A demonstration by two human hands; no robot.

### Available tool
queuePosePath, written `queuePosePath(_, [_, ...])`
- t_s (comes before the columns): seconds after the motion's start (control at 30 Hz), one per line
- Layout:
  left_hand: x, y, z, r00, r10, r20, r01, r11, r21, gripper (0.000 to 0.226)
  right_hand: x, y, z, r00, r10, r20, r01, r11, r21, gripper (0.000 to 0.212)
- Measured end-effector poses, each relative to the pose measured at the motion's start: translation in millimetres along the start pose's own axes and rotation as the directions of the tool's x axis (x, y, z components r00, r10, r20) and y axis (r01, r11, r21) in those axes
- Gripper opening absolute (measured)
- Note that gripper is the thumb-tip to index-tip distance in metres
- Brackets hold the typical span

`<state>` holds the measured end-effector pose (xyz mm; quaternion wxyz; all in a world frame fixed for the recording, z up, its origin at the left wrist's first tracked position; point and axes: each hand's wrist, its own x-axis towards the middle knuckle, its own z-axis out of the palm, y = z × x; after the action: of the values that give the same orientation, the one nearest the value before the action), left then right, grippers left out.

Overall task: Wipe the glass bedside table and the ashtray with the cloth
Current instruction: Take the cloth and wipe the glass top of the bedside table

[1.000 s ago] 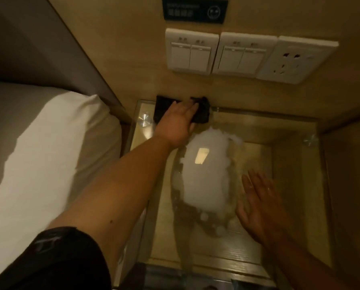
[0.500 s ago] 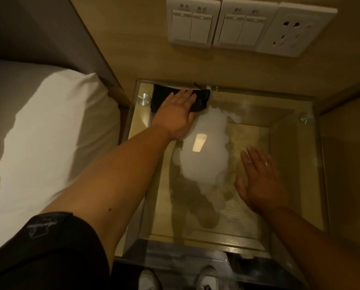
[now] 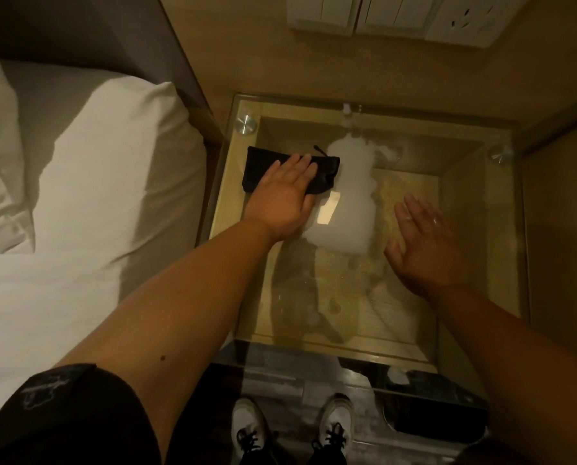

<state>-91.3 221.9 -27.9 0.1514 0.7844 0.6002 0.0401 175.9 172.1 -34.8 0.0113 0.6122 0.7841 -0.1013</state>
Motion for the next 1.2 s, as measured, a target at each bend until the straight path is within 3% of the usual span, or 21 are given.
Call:
queuePosePath(1.03, [-207.3,46.7,38.1,0.998,0.007,0.055,-0.005,0.999,-0.036,0.062,-4.7,0.6,3.9,1.0,0.003,-0.003,-0.003,1.0,-0.007,0.07])
queuePosePath(1.2, [-244.0,58.9,45.0,0.993,0.006,0.12,-0.003,0.999,-0.032,0.06,-4.1,3.4,3.4,1.0,-0.02,0.019,0.02,1.0,-0.017,0.071])
